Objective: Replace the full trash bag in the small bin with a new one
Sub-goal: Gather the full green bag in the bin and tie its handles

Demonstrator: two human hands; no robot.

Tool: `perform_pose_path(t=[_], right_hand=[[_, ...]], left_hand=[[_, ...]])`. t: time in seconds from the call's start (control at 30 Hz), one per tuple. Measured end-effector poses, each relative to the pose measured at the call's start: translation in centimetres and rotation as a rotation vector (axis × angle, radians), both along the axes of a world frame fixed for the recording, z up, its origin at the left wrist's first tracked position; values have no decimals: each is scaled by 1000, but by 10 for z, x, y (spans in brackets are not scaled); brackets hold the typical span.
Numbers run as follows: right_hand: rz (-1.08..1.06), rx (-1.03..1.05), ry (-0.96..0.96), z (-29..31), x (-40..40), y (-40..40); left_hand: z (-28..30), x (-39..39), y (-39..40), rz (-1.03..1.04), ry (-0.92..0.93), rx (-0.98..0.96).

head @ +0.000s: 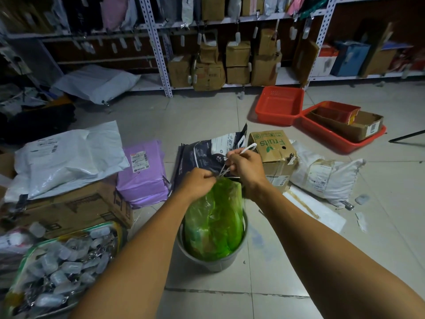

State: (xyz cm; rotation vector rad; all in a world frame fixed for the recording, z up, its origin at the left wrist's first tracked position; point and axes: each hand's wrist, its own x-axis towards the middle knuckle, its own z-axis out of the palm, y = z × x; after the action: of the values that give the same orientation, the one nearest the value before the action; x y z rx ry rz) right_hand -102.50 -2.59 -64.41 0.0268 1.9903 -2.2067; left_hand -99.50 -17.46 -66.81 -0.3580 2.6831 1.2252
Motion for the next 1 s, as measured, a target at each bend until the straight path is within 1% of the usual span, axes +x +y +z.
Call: perform_pose_path(t=[0.07, 0.13, 0.17, 0.27, 0.37, 0.47, 0.57, 0.6, 0.63, 0.7, 0.77, 0.87, 0.93, 1.0], right_hand=[[19, 17, 25, 8, 0, 0], [32, 27, 44, 12, -1, 0], [43, 24, 42, 14, -1, 0], [137, 19, 12, 10, 0, 5], [188, 74, -9, 2, 5, 6], [169, 172, 42, -6, 4, 4], [293, 326, 98, -11, 3, 1], [303, 353, 106, -13, 3, 0], [269, 365, 110, -15, 4, -1], [126, 327, 86, -20, 4, -3], [70, 271, 33, -26, 3, -3], [146, 286, 31, -24, 6, -3], [192, 233, 33, -19, 9, -5], [188, 179, 26, -16, 10, -8]], left_hand=[[2, 1, 2, -64, -1, -39], [2, 2, 4, -82, 9, -64], [2, 3, 5, -60, 13, -39], [1, 8, 5, 92, 71, 172], [4, 14, 1, 211, 126, 290], [8, 19, 1, 210, 114, 358], [8, 20, 0, 168, 77, 364], [9, 20, -1, 166, 72, 377], [9, 20, -2, 165, 68, 384], [9, 21, -2, 162, 67, 390], [9, 22, -1, 160, 71, 399], [8, 23, 0, 158, 74, 416], [7, 23, 0, 163, 63, 438], [7, 23, 0, 161, 55, 439]])
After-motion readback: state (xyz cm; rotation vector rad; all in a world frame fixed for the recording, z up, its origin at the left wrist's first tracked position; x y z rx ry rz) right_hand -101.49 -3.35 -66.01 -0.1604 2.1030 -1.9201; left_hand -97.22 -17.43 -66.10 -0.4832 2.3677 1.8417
